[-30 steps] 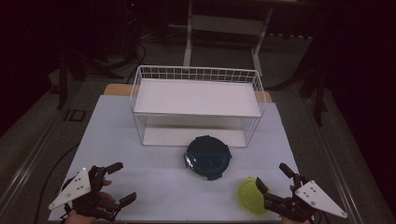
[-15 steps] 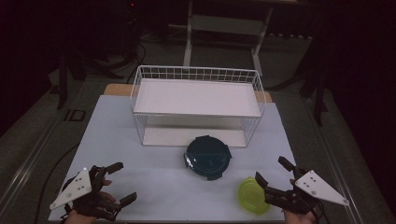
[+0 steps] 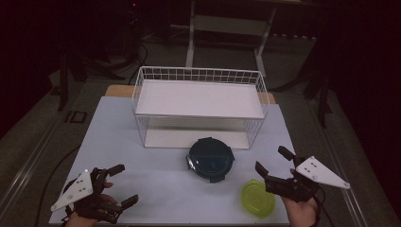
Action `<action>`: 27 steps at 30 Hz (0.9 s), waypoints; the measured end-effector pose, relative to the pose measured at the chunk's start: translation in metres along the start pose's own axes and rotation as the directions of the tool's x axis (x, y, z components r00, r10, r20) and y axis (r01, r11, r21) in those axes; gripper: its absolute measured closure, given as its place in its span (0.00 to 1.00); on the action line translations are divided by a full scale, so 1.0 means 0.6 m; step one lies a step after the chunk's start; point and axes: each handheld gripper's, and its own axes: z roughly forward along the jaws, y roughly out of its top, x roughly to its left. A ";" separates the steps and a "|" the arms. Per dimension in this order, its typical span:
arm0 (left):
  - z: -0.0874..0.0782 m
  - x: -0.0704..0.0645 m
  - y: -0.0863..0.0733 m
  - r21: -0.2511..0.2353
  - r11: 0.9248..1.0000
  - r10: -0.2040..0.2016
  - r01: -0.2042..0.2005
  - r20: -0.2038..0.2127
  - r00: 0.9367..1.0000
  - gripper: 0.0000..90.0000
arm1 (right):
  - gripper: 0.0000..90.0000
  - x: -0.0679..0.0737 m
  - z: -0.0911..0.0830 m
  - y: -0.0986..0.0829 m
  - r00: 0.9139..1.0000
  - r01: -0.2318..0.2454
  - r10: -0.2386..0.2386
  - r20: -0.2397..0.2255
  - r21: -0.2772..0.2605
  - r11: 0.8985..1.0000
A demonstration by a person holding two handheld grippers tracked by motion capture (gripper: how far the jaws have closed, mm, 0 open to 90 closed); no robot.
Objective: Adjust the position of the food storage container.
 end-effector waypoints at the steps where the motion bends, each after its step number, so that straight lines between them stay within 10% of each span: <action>1: 0.000 0.000 0.000 0.003 1.000 0.003 -0.003 0.000 1.000 0.00 | 0.12 -0.002 0.006 0.001 1.000 0.002 -0.002 -0.010 0.006 1.000; 20: 0.000 -0.001 -0.001 0.007 1.000 0.004 -0.004 0.003 1.000 0.00 | 0.33 -0.049 0.114 -0.023 0.992 -0.017 0.041 -0.120 0.196 0.980; 27: 0.001 -0.002 -0.002 0.011 1.000 0.009 -0.009 0.004 1.000 0.00 | 0.62 -0.060 0.149 -0.048 0.987 0.034 0.013 -0.158 0.294 0.955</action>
